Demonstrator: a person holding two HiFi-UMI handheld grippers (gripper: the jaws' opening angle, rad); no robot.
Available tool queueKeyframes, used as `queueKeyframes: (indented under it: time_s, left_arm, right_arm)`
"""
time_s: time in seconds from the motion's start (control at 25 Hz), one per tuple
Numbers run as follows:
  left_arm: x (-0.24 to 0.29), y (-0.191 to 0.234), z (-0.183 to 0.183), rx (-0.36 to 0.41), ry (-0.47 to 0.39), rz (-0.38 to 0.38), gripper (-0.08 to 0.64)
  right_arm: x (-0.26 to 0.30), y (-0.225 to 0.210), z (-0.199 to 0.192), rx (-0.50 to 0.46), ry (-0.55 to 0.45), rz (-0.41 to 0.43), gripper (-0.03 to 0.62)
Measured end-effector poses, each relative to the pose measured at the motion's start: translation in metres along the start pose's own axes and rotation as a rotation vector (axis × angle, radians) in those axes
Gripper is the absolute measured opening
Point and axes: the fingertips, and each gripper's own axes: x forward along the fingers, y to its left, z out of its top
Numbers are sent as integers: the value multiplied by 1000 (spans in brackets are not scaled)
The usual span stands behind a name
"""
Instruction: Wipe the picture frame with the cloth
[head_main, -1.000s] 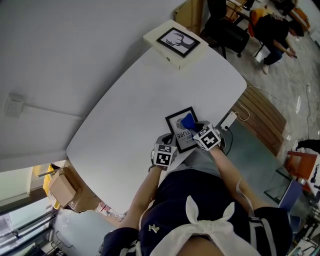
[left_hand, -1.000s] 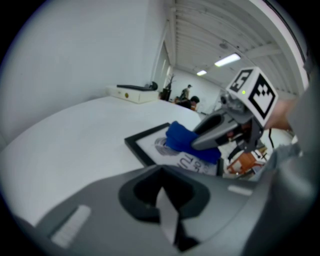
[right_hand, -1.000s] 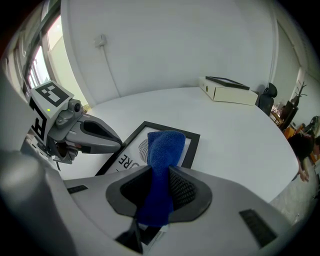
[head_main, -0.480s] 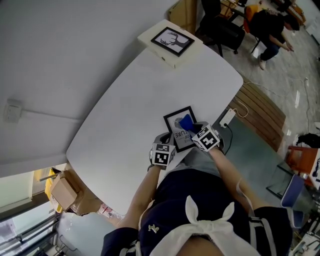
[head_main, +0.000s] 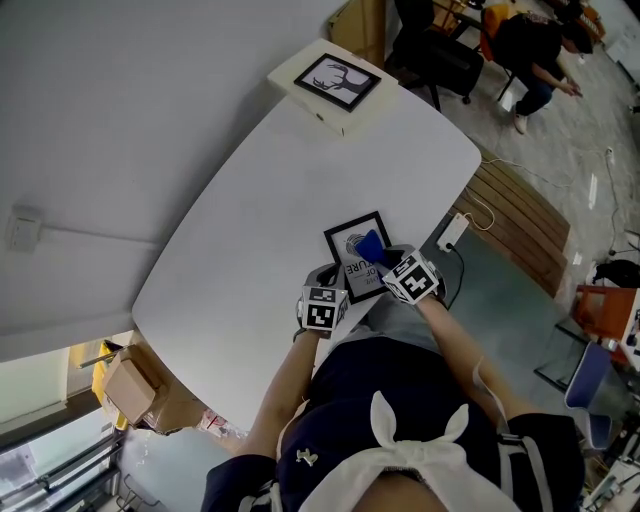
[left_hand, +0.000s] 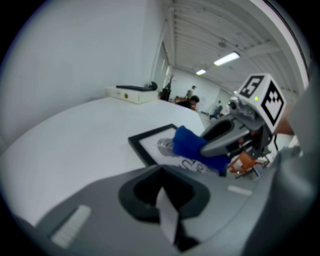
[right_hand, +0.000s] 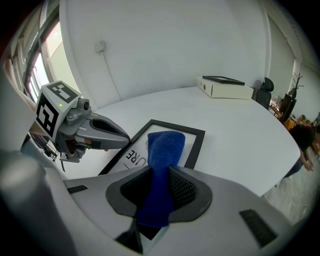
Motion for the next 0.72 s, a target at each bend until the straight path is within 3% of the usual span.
queueKeyframes:
  time_s: [0.12,0.72]
  left_arm:
    - [0,1,-1,3,0,4,5]
    - [0,2,-1,4,-8,5,5]
  right_arm:
    - [0,0,0,30,-13,7,92]
    - [5,15,1,6,-1,20,92]
